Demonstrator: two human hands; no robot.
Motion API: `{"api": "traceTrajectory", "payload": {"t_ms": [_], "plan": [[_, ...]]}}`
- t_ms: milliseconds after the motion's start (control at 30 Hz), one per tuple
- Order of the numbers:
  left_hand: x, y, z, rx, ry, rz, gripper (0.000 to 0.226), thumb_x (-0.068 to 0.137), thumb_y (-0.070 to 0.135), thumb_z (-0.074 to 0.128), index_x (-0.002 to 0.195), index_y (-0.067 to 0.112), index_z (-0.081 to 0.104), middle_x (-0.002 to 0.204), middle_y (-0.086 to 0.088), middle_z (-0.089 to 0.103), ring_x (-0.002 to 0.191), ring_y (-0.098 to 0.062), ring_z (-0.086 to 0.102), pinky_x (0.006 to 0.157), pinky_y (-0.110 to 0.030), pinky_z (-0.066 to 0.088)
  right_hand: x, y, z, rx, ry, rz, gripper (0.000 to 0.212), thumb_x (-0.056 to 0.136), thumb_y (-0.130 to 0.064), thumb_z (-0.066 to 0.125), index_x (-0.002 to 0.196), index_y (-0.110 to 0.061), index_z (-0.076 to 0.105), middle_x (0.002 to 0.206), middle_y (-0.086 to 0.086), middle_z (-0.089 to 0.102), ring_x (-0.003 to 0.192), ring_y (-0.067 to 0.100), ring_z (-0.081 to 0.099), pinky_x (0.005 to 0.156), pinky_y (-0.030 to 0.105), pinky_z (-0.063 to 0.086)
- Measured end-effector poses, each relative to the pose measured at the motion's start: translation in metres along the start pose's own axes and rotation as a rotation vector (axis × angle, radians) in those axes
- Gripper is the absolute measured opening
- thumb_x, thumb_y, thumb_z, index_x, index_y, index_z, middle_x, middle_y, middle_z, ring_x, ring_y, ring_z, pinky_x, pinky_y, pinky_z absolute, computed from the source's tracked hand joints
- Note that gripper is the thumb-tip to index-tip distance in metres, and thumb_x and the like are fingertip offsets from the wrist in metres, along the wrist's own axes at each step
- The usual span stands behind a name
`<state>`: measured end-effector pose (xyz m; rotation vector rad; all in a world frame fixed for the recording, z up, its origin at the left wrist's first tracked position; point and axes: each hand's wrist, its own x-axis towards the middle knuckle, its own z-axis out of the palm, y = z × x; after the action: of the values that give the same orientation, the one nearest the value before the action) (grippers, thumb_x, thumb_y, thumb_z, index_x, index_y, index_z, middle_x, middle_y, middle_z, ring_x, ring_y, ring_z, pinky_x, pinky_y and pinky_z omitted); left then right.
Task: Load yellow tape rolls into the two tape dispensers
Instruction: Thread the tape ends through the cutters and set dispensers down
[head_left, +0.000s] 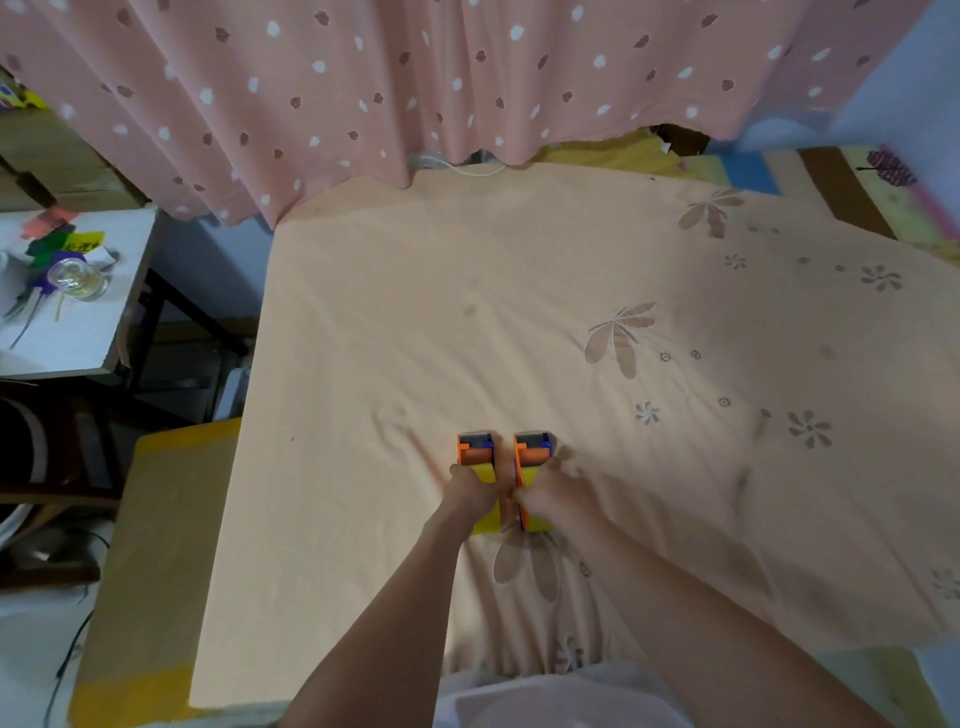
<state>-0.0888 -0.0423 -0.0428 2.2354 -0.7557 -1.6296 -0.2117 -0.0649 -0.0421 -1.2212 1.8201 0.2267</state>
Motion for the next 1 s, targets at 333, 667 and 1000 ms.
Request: {"api": "traceTrajectory", "payload": {"t_ms": [333, 667, 1000], "plan": [[0.0013, -0.0020, 0.0059, -0.055, -0.013, -0.015, 0.080, 0.088, 0.034, 0.074, 0.144, -0.001, 0.029, 0.136, -0.016, 0.056, 0.124, -0.032, 0.058, 0.104, -0.046, 0.051, 0.0009, -0.0068, 0.0045, 0.035, 0.041, 0.086, 0.062, 0.087, -0.027, 0.066, 0.140, -0.008, 0.039, 0.134, 0.012, 0.058, 0.124, 0.031, 0.056, 0.093, 0.034, 0.047], [0.0063, 0.0002, 0.0038, -0.052, -0.042, -0.051, 0.082, 0.088, 0.030, 0.075, 0.146, 0.000, 0.025, 0.136, -0.016, 0.056, 0.124, -0.032, 0.058, 0.100, -0.044, 0.053, -0.0016, -0.0043, 0.0025, 0.118, 0.033, 0.081, 0.062, 0.086, -0.026, 0.069, 0.138, -0.010, 0.041, 0.132, 0.013, 0.060, 0.120, 0.031, 0.060, 0.091, 0.033, 0.049], [0.0060, -0.0016, 0.0036, -0.093, -0.052, -0.053, 0.087, 0.086, 0.021, 0.077, 0.148, 0.001, 0.021, 0.138, -0.017, 0.054, 0.126, -0.035, 0.056, 0.105, -0.050, 0.051, -0.0028, 0.0003, -0.0010, 0.105, 0.029, 0.049, 0.070, 0.088, -0.035, 0.070, 0.143, -0.009, 0.036, 0.140, 0.013, 0.055, 0.127, 0.031, 0.055, 0.090, 0.029, 0.045]]}}
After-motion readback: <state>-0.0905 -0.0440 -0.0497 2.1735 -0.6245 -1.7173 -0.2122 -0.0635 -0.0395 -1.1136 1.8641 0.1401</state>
